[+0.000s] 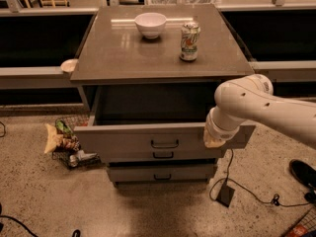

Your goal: Close top drawer

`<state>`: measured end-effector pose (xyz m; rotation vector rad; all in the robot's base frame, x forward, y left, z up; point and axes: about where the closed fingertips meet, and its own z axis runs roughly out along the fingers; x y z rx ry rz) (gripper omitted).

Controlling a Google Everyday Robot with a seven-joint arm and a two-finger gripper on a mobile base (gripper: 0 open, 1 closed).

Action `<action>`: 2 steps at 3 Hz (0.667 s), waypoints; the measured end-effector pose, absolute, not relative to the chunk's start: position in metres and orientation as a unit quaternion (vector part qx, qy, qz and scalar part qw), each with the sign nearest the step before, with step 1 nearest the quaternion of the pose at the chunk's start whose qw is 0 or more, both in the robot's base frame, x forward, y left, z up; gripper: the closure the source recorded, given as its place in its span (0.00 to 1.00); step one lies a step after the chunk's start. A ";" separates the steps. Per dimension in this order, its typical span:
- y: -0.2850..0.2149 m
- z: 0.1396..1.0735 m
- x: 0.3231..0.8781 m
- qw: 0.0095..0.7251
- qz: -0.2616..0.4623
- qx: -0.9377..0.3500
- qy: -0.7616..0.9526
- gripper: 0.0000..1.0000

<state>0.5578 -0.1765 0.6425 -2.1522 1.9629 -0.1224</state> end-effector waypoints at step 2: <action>-0.187 0.648 0.585 0.134 -0.074 -0.717 0.680 0.60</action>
Offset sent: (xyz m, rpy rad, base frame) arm 0.0414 -0.0171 0.0095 0.0017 -0.1065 -0.0613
